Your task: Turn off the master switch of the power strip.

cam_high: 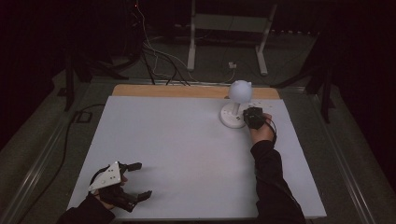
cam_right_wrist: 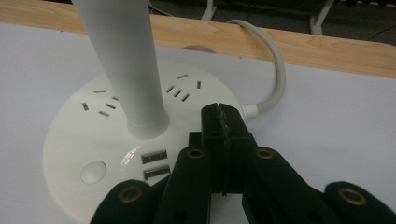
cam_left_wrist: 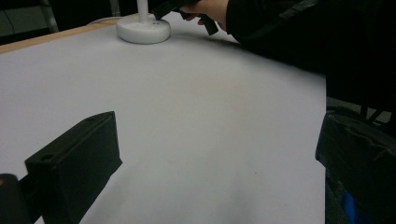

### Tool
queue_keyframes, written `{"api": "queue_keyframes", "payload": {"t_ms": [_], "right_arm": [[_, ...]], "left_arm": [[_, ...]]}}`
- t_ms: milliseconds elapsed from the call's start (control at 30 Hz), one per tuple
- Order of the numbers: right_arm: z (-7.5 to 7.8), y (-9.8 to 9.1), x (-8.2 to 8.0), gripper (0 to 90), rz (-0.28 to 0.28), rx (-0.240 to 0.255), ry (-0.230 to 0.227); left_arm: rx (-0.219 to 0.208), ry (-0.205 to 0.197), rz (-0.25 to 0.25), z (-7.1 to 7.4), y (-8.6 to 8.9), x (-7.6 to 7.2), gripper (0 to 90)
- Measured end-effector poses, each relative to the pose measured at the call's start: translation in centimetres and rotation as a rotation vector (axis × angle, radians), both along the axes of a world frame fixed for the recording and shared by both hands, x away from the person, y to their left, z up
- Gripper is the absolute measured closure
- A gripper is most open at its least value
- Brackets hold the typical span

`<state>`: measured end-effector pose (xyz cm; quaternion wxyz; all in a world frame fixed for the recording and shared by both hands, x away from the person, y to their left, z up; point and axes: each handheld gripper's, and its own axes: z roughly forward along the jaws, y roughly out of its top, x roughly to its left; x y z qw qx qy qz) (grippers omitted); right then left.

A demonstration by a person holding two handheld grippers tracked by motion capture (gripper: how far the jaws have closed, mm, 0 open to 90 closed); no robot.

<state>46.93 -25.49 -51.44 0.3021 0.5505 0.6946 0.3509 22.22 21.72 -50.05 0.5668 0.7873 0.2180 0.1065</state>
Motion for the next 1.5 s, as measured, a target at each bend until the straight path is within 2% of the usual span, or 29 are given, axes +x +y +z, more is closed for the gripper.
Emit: {"api": "queue_keyframes", "payload": {"t_ms": [133,333,533,633,667,700,733,767,900,1033,1500], "right_arm": [[0.2,0.0,0.2,90.0,0.004,-0.009,0.018],[0.0,-0.1,0.1,90.0,0.007,-0.001,0.007],[0.1,0.1,0.1,90.0,0.010,-0.028,0.003],[0.0,0.1,0.0,90.0,0.008,-0.025,-0.002],[0.0,0.1,0.0,90.0,0.006,-0.020,-0.003],[0.1,0.1,-0.3,90.0,0.019,0.004,-0.031],[0.1,0.1,-0.3,90.0,0.019,0.004,-0.031],[-0.1,0.0,-0.4,90.0,0.019,0.036,-0.042],[0.1,-0.4,-0.5,90.0,-0.033,0.102,-0.067],[0.9,-0.1,-0.7,90.0,-0.030,0.082,-0.092],[1.7,-0.7,-1.3,89.8,-0.028,0.076,-0.074]], "left_arm": [[0.001,0.000,-0.001,0.0,0.0,0.0,0.4],[0.001,0.000,0.000,0.0,0.0,0.0,0.5],[0.000,0.000,0.002,0.0,0.0,0.0,0.5],[0.000,-0.001,0.002,0.0,0.0,0.0,0.5],[-0.001,-0.001,0.004,0.0,0.0,0.0,0.4],[-0.004,0.001,0.006,0.0,0.1,0.0,0.5],[-0.005,0.001,0.008,0.0,0.1,0.1,0.5],[-0.007,0.001,0.008,0.0,0.1,0.1,0.4],[-0.007,0.004,0.007,0.0,0.1,0.1,0.4],[-0.007,0.001,0.007,0.0,0.1,0.1,0.4],[-0.009,-0.002,0.007,0.1,0.1,0.1,0.5]]}}
